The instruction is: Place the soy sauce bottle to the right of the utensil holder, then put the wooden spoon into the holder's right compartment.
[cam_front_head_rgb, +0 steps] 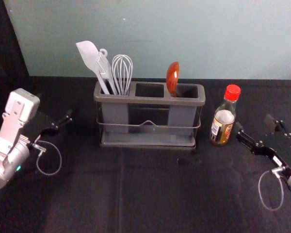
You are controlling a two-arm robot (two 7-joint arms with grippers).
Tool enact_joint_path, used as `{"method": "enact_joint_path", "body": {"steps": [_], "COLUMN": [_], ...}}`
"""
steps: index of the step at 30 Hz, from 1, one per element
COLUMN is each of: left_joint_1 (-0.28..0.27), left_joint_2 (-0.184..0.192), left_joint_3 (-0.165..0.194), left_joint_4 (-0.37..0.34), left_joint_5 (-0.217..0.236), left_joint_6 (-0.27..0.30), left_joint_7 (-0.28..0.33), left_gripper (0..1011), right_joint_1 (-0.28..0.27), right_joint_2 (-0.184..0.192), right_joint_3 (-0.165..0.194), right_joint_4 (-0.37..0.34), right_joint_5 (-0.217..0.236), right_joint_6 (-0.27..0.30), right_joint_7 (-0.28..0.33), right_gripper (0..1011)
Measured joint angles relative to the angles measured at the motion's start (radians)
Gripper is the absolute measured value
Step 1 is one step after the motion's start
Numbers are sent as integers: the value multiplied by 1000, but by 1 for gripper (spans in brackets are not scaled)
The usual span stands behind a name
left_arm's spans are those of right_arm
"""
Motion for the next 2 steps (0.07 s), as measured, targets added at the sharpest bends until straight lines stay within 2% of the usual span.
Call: {"method": "enact_joint_path", "body": {"steps": [2], "left_joint_1": [0], "left_joint_2": [0], "left_joint_3": [0], "left_joint_4": [0], "left_joint_5": [0], "left_joint_6": [0], "left_joint_7": [0], "left_gripper": [1005], "right_joint_1": [0], "right_joint_2": [0], "right_joint_3": [0], "right_joint_4": [0], "right_joint_5": [0], "right_joint_6": [0], "right_joint_7": [0], "right_gripper": [1003]}}
